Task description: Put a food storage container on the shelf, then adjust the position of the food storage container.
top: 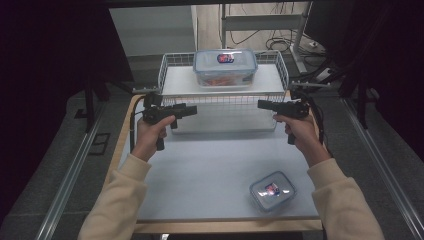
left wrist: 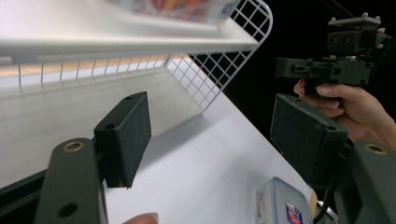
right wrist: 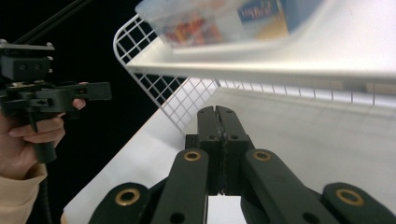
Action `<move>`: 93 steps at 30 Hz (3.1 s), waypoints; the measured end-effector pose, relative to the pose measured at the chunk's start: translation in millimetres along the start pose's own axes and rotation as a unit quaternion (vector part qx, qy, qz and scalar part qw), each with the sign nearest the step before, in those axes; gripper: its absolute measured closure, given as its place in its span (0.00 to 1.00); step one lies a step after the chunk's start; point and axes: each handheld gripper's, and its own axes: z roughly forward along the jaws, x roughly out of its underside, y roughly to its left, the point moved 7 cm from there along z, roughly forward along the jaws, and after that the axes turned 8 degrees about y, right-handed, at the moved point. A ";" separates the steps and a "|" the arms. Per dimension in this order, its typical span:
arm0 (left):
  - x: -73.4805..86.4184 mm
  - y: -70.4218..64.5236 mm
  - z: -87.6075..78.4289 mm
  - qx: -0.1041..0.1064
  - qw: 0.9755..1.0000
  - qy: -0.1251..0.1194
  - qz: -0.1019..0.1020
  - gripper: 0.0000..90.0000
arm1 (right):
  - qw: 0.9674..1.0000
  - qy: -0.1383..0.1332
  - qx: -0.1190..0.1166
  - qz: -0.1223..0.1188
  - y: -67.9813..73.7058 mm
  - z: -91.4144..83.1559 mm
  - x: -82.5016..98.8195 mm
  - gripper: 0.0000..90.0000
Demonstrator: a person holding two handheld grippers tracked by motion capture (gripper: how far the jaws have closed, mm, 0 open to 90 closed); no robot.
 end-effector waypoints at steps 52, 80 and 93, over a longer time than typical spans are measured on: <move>144.6 15.0 25.5 -0.053 0.994 0.090 0.015 0.32 | 0.997 0.067 0.035 -0.031 -16.2 -37.6 141.5 0.98; 154.6 21.9 32.2 -0.067 0.992 0.105 0.018 0.31 | 0.976 0.188 0.043 -0.101 16.0 -91.8 262.3 0.99; 155.1 27.4 32.3 -0.068 0.992 0.107 0.010 0.31 | 0.966 0.222 0.049 -0.123 20.1 -56.1 266.1 0.99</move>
